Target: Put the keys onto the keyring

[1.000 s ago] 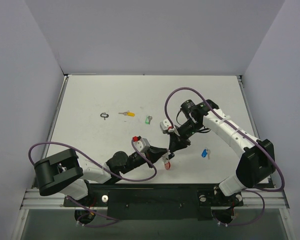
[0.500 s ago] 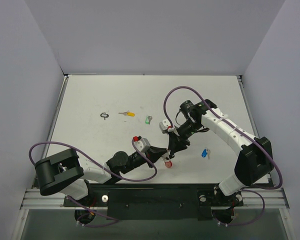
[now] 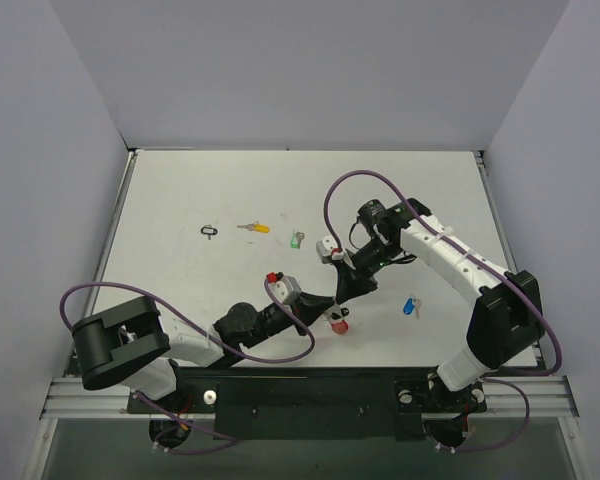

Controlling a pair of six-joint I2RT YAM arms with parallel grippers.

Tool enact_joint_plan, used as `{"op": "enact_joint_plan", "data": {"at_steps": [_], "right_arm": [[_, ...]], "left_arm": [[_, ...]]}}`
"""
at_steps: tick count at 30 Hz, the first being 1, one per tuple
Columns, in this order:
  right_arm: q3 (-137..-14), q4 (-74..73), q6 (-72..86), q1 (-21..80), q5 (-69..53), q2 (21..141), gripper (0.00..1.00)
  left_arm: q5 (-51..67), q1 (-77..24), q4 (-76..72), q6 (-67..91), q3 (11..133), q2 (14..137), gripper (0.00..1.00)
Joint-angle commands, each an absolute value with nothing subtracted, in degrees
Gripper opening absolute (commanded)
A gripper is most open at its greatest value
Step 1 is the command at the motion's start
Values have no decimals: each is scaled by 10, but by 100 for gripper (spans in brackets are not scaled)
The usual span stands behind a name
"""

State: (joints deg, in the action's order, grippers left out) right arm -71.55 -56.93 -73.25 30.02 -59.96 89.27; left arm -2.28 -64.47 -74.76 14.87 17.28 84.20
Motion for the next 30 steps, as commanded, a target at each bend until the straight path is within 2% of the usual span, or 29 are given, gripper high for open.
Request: {"op": "enact_joint_plan", "data": {"at_steps": [1, 4, 5, 9, 15, 22, 30], "right_arm": [[-723, -609, -711, 308, -613, 898, 0], [-738, -612, -683, 315, -583, 896, 0], [-743, -618, -680, 321, -559, 895, 0], [-761, -636, -678, 335, -511, 889, 0], [-780, -644, -649, 353, -428, 878, 0], [-796, -637, -603, 387, -327, 869, 0], [-802, -634, -574, 415, -285, 876, 0]], "left_arm": [[-63, -641, -916, 154, 177, 846, 0], [-68, -641, -911, 157, 169, 839, 0], [-69, -641, -909, 157, 164, 832, 3], [-67, -641, -875, 163, 145, 794, 30], [-55, -641, -741, 137, 134, 703, 47], [-28, -652, -552, 65, 170, 645, 47], [-31, -664, -537, 12, 202, 690, 46]]}}
